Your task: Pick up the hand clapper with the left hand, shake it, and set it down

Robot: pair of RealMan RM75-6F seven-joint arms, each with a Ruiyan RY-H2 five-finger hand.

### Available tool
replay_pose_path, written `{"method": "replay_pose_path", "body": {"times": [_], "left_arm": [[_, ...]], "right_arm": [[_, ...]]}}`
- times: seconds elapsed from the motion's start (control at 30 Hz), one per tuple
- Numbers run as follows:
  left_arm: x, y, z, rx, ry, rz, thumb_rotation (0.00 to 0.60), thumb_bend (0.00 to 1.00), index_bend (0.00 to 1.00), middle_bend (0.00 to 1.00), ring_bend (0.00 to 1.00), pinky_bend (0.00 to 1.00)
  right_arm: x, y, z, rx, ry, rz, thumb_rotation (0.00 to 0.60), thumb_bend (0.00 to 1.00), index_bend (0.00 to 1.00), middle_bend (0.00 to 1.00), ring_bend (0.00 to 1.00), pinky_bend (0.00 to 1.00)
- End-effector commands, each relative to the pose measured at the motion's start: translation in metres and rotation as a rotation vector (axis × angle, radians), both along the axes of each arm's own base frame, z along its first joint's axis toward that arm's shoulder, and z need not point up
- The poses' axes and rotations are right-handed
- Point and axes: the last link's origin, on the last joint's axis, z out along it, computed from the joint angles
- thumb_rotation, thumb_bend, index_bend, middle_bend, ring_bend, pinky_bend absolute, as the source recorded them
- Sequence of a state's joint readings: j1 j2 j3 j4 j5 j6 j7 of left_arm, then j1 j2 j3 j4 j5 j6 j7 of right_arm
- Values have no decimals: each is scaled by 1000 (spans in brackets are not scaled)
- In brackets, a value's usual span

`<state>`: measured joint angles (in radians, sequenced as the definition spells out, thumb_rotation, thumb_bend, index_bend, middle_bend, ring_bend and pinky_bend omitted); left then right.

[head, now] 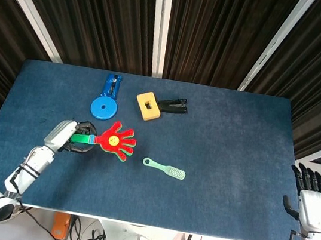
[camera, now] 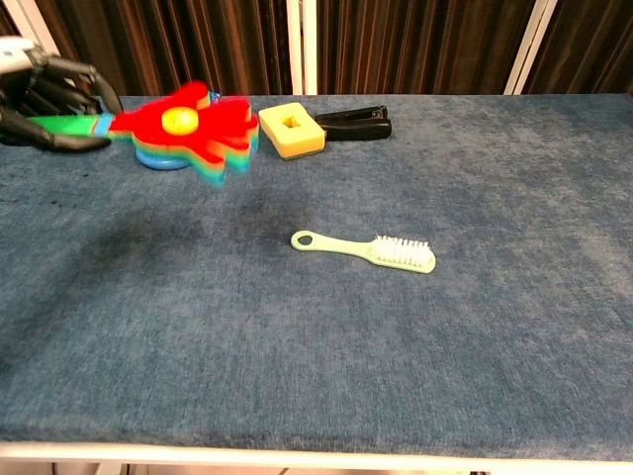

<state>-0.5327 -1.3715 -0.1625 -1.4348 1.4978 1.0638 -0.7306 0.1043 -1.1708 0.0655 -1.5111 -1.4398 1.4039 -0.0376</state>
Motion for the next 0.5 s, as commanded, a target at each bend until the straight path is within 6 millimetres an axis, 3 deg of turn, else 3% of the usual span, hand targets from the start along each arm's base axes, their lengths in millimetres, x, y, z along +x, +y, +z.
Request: {"method": "replay_pose_path", "body": {"times": [0.03, 0.13, 0.3, 0.4, 0.5], "left_arm": [[15, 2, 29, -183, -875, 175, 600, 429, 613, 671, 892, 946], [13, 2, 34, -201, -1013, 180, 600, 428, 613, 670, 892, 946], [8, 2, 33, -214, -993, 160, 600, 428, 612, 670, 892, 946], [6, 0, 28, -195, -863, 124, 600, 429, 613, 671, 892, 946], [4, -4, 17, -156, -572, 45, 600, 428, 613, 672, 892, 948]], "right_arm": [[0, 0, -1, 1, 0, -2, 600, 327, 0, 0, 0, 0], [0, 0, 0, 0, 1, 0, 600, 327, 0, 0, 0, 0], [1, 0, 0, 0, 3, 1, 600, 327, 0, 0, 0, 0], [1, 0, -1, 3, 4, 1, 600, 327, 0, 0, 0, 0], [1, 0, 0, 1, 4, 0, 600, 327, 0, 0, 0, 0]]}}
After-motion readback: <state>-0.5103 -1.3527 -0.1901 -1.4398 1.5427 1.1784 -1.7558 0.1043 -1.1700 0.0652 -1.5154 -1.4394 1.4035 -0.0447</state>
